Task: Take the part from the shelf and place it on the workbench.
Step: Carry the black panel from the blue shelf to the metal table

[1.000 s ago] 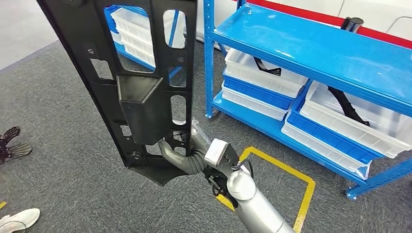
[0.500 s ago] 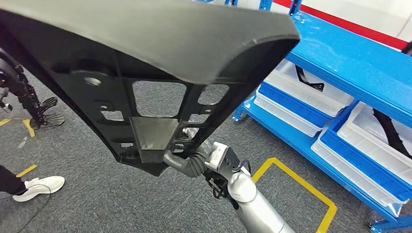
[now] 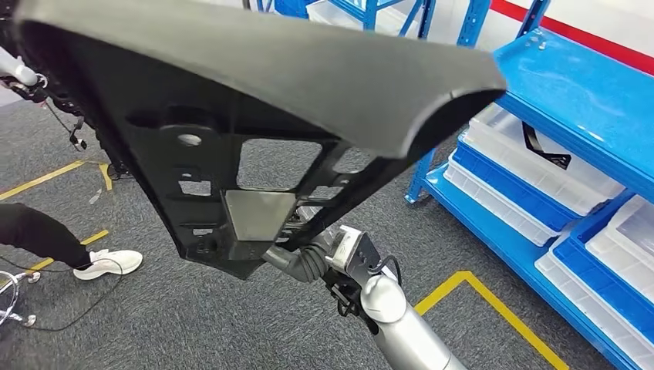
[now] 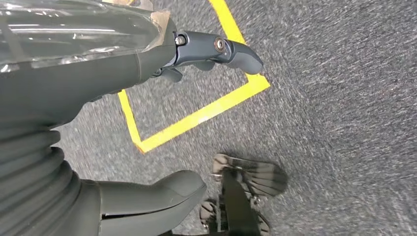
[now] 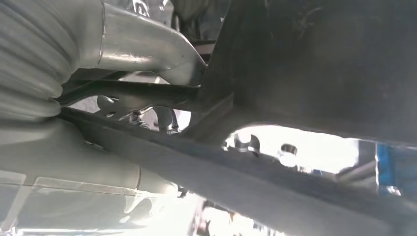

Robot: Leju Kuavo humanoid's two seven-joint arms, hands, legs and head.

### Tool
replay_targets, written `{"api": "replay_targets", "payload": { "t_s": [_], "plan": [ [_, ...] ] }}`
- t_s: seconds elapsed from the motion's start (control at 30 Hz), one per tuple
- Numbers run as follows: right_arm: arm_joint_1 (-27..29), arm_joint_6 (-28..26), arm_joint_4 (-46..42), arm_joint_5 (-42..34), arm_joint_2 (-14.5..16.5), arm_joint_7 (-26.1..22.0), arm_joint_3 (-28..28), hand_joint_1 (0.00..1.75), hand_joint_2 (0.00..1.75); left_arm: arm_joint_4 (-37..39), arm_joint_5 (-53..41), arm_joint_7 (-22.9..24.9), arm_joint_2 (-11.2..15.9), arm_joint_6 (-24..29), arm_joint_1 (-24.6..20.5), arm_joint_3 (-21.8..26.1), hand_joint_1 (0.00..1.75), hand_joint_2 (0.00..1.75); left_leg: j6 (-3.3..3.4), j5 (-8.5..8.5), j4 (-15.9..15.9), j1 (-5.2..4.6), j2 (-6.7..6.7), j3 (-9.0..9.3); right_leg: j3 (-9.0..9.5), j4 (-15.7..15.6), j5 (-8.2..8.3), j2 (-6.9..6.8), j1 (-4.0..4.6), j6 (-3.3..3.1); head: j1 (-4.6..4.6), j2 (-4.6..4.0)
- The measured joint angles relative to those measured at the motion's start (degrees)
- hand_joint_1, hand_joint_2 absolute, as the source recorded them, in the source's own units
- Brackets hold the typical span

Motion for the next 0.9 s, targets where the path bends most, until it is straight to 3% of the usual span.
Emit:
{"api": "replay_targets", "payload": {
  "t_s": [0.07, 0.1, 0.17, 0.23, 0.27, 0.33, 0.37, 0.43, 0.5, 0.57, 0.6, 0.63, 0.7, 0.73, 0.77, 0.83, 0.87, 0.9],
  "plan": [
    [0.1, 0.0, 0.0, 0.0, -0.1, 0.0, 0.0, 1.75, 1.75, 0.0, 0.0, 0.0, 0.0, 0.0, 0.0, 0.0, 0.00, 1.75, -0.23, -1.53, 4.9, 0.20, 0.68, -2.24, -0.03, 0.0, -0.11, -1.59, 0.28, -0.14, 0.00, 0.00],
    [0.1, 0.0, 0.0, 0.0, -0.1, 0.0, 0.0, 1.75, 1.75, 0.0, 0.0, 0.0, -0.1, 0.1, 0.0, 0.0, 0.00, 1.75, -0.26, -0.76, 4.2, 0.30, 0.88, -1.73, -0.01, 0.0, -0.16, -2.32, 0.32, -0.17, -0.01, 0.00],
    [0.0, 0.0, 0.0, 0.0, 0.0, 0.0, 0.0, 1.75, 1.75, 0.0, 0.0, 0.0, -0.1, 0.3, -0.1, 0.0, 0.00, 1.75, -0.11, 2.43, -2.9, 0.38, 2.56, 2.34, 0.17, 0.0, -0.35, -3.66, 0.38, -0.03, -0.01, 0.00],
    [0.0, 0.0, 0.0, 0.1, 0.0, 0.0, 0.0, 1.75, 1.75, 0.0, 0.0, 0.1, -0.1, 0.4, -0.3, 0.0, 0.00, 1.75, 0.39, 4.26, -9.3, -0.07, 4.66, 5.87, 0.33, 0.1, -0.66, -4.79, 0.84, 0.46, 0.09, 0.00],
    [0.0, 0.0, 0.0, 0.1, 0.0, 0.0, 0.0, 1.75, 1.75, 0.0, 0.0, 0.1, -0.1, 0.4, -0.4, 0.0, 0.00, 1.75, 0.71, 4.37, -10.5, -0.38, 5.10, 6.46, 0.39, 0.1, -0.81, -5.30, 1.03, 0.74, 0.17, 0.00],
    [-0.1, 0.1, 0.0, 0.1, 0.1, 0.1, 0.0, 1.75, 1.75, 0.0, 0.0, 0.1, -0.1, 0.5, -0.4, 0.0, 0.00, 1.75, 1.50, 4.44, -10.8, -0.89, 3.82, 6.33, 0.53, 0.0, -0.97, -6.43, 1.06, 1.33, 0.29, 0.00],
    [-0.1, 0.1, 0.0, 0.1, 0.2, 0.1, 0.1, 1.75, 1.75, 0.0, 0.0, 0.2, -0.2, 0.5, -0.3, 0.0, 0.00, 1.75, 1.90, 4.61, -11.1, -0.88, 3.15, 6.43, 0.49, 0.2, -1.21, -6.14, 0.95, 1.63, 0.29, 0.00],
    [-0.2, 0.2, 0.0, 0.1, 0.3, 0.1, 0.1, 1.75, 1.75, 0.0, 0.1, 0.2, -0.3, 0.5, -0.3, 0.0, 0.00, 1.75, 2.80, 5.06, -11.7, -0.60, 1.84, 6.76, -0.81, 3.2, -2.84, -3.48, 0.77, 1.69, 0.35, 0.00],
    [-0.2, 0.2, 0.1, 0.1, 0.0, 0.1, 0.2, 1.75, 1.75, 0.0, 0.1, 0.2, -0.3, 0.5, -0.5, 0.1, 0.00, 1.75, 3.26, 5.25, -11.8, -0.41, 0.34, 6.78, -4.48, 10.6, -5.86, -0.32, 0.55, 1.19, 0.48, 0.00],
    [0.0, 0.2, 0.2, 0.1, -0.4, 0.1, 0.2, 1.75, 1.75, 0.0, 0.1, 0.1, -0.4, 0.5, -0.5, 0.1, 0.00, 1.75, 3.31, 5.26, -11.8, -0.42, -1.52, 6.74, -7.82, 16.6, -7.45, 0.53, 0.48, 1.34, 0.53, 0.00],
    [0.1, 0.3, 0.2, 0.2, -0.5, 0.1, 0.2, 1.75, 1.75, 0.0, 0.1, 0.1, -0.5, 0.5, -0.4, 0.1, 0.00, 1.75, 3.30, 5.26, -11.8, -0.41, -2.43, 6.76, -8.10, 16.5, -6.89, 0.67, 0.46, 1.75, 0.54, 0.00],
    [0.0, 0.4, 0.2, 0.2, -0.6, 0.1, 0.2, 1.75, 1.75, 0.0, 0.1, 0.0, -0.5, 0.5, -0.3, 0.1, 0.00, 1.75, 3.26, 5.25, -11.7, -0.38, -3.34, 6.82, -7.21, 14.1, -5.46, 0.88, 0.38, 2.29, 0.53, 0.00],
    [-0.1, 0.6, 0.2, 0.2, -0.6, 0.1, 0.2, 1.75, 1.75, 0.0, 0.1, -0.2, -0.6, 0.4, -0.3, 0.1, 0.00, 1.75, 2.95, 5.14, -11.5, -0.36, -5.07, 6.86, -3.62, 5.8, -1.81, 2.75, 0.01, 3.15, 0.54, 0.00],
    [-0.2, 0.7, 0.3, 0.2, -0.6, 0.1, 0.3, 1.75, 1.75, 0.0, 0.1, -0.3, -0.6, 0.4, -0.3, 0.1, 0.00, 1.75, 2.69, 5.09, -11.4, -0.40, -5.78, 6.76, -2.16, 2.7, -0.57, 3.60, -0.13, 3.12, 0.54, 0.00],
    [-0.3, 0.7, 0.3, 0.2, -0.6, 0.1, 0.3, 1.75, 1.75, 0.0, 0.2, -0.4, -0.6, 0.4, -0.3, 0.1, 0.00, 1.75, 2.37, 5.08, -11.3, -0.43, -6.35, 6.60, -1.35, 1.0, 0.10, 4.25, -0.14, 2.83, 0.51, 0.00],
    [-0.4, 0.8, 0.4, 0.2, -0.6, 0.1, 0.3, 1.75, 1.75, 0.0, 0.2, -0.5, -0.5, 0.4, 0.0, 0.1, 0.00, 1.75, 1.71, 5.27, -11.4, -0.33, -7.19, 6.24, -1.10, 0.6, 0.37, 3.68, 0.07, 1.90, 0.49, 0.00],
    [-0.5, 0.8, 0.4, 0.2, -0.4, 0.1, 0.3, 1.75, 1.75, 0.0, 0.2, -0.5, -0.5, 0.4, 0.1, 0.1, 0.00, 1.75, 1.43, 5.20, -11.2, -0.28, -6.76, 6.08, -1.06, 0.6, 0.53, 3.20, 0.01, 1.49, 0.48, 0.00],
    [-0.6, 0.8, 0.4, 0.2, -0.3, 0.1, 0.3, 1.75, 1.75, 0.0, 0.2, -0.5, -0.5, 0.4, 0.2, 0.1, 0.00, 1.75, 1.17, 4.72, -10.5, -0.31, -5.47, 5.69, -0.99, 0.5, 0.60, 2.63, -0.11, 1.08, 0.41, 0.00]
  ]
}}
